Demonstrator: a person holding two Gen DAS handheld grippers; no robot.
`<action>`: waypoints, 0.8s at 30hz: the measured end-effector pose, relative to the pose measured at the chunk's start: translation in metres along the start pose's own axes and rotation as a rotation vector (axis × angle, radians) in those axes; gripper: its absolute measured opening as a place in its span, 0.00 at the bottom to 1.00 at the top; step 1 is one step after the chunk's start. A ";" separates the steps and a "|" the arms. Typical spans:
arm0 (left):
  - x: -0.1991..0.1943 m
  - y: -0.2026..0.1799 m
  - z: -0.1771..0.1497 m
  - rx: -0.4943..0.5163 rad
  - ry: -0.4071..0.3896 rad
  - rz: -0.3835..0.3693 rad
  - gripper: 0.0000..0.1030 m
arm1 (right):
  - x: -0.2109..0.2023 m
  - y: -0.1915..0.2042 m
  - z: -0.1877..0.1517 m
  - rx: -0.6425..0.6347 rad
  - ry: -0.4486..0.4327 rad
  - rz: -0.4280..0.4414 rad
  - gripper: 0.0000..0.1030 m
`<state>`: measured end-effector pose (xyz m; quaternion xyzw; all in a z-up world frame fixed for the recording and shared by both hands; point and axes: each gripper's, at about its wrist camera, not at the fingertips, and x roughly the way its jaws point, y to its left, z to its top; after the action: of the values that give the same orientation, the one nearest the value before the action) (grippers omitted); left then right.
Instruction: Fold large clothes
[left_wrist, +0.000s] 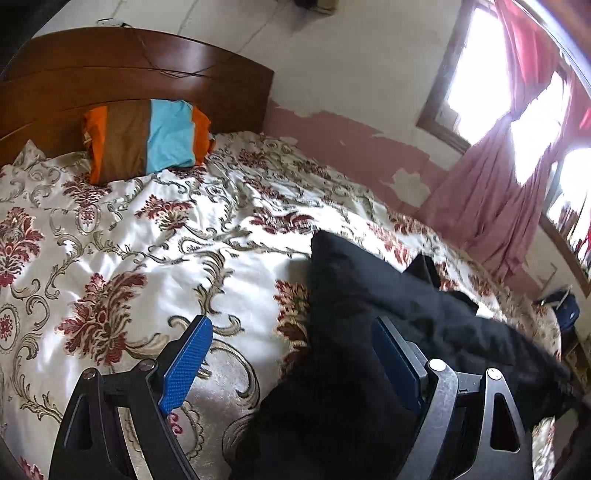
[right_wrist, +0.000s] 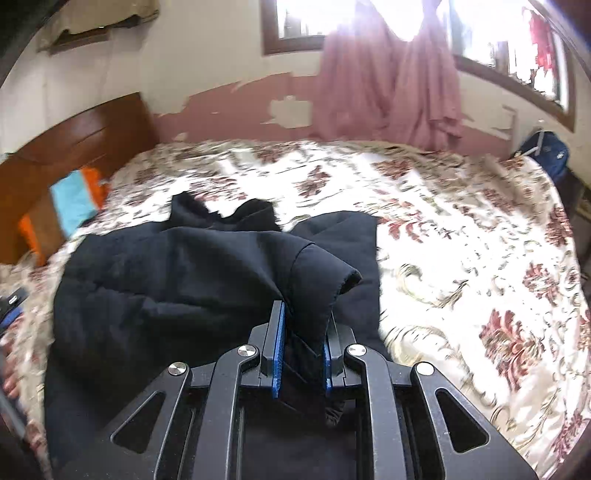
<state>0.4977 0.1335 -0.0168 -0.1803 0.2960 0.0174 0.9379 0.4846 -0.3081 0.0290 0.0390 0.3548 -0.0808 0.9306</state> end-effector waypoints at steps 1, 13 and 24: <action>0.004 -0.004 -0.003 0.019 0.009 0.002 0.84 | 0.006 -0.004 0.000 0.008 0.007 -0.014 0.15; 0.017 -0.059 -0.023 0.119 0.048 -0.284 0.84 | 0.004 0.034 -0.011 -0.204 -0.163 -0.135 0.61; 0.050 -0.105 -0.055 0.359 0.155 -0.012 0.84 | 0.069 0.095 -0.032 -0.343 0.072 0.200 0.63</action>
<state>0.5234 0.0122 -0.0520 -0.0128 0.3648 -0.0552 0.9294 0.5314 -0.2194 -0.0399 -0.0822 0.3906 0.0749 0.9138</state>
